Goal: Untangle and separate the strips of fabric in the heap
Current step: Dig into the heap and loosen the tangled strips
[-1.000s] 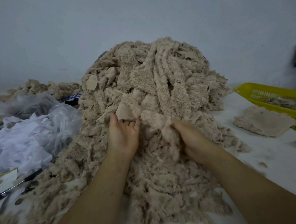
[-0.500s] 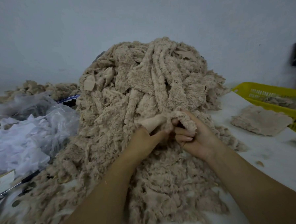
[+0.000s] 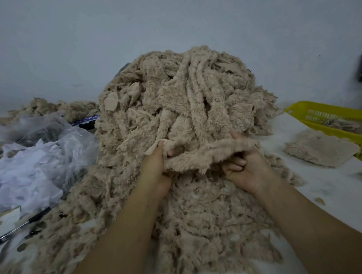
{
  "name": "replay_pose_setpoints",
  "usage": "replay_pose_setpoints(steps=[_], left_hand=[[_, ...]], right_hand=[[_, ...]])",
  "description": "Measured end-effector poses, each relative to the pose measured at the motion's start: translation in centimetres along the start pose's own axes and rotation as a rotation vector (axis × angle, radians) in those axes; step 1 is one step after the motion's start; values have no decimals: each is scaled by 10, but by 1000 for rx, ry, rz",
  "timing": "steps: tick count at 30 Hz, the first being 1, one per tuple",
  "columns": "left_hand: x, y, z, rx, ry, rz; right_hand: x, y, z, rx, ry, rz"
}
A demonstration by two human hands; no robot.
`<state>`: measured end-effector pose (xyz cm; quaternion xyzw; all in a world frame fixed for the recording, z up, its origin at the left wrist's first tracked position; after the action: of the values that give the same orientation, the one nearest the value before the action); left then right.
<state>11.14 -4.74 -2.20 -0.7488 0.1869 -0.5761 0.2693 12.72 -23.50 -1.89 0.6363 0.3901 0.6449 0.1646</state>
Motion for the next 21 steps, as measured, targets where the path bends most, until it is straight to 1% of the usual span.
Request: replay_pose_setpoints(steps=[2,3,4,6,7,8,9,10,11,12,13,14,16,18,19,21], left_hand=[[-1,-4,2,-25,33,-258],[-2,-7,2,-26,33,-347],[-3,-9,2,-28,34,-415],[-3,-12,2,-38,40,-526],[-2,-13,0,-42,47,-573],[0,-14,0,-45,57,-611],[1,-14,-1,-48,63,-641],[1,-14,-1,-49,61,-658],[1,-13,-1,-49,59,-655],[1,-13,-1,-51,57,-638],[2,-12,0,-52,56,-624],[2,-11,0,-52,59,-621],[4,-10,1,-49,86,-628],[7,-8,0,-48,131,-581],[10,-6,-3,-53,153,-537],[16,-4,-10,-71,203,-450]], right_hand=[[1,0,-2,8,-1,-26],[2,-1,-1,10,8,-32],[1,1,0,5,7,-46],[-4,3,3,-17,-52,-132],[-6,5,2,-57,-89,-232],[-10,7,2,-124,-166,-438],[-13,13,-1,-226,-281,-731],[-13,19,-5,-354,-406,-1023],[-10,23,-9,-487,-494,-1257],[-2,24,-14,-610,-510,-1387],[10,24,-20,-719,-481,-1444],[21,23,-24,-799,-411,-1473],[42,10,-28,-833,-211,-1562],[56,-11,-28,-833,-63,-1759],[59,-19,-26,-852,-36,-1851],[63,-22,-25,-935,-81,-1949]])
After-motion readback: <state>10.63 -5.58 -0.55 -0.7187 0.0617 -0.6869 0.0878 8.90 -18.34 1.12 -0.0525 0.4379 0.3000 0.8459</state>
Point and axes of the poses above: each hand's wrist, its own z-axis towards the middle knuckle, its own x-axis out of the palm, y = z × x, the point moved 6 cm from there along z, towards the middle knuckle, and after that the axes turned 13 degrees about -z, right-handed, at the moved point
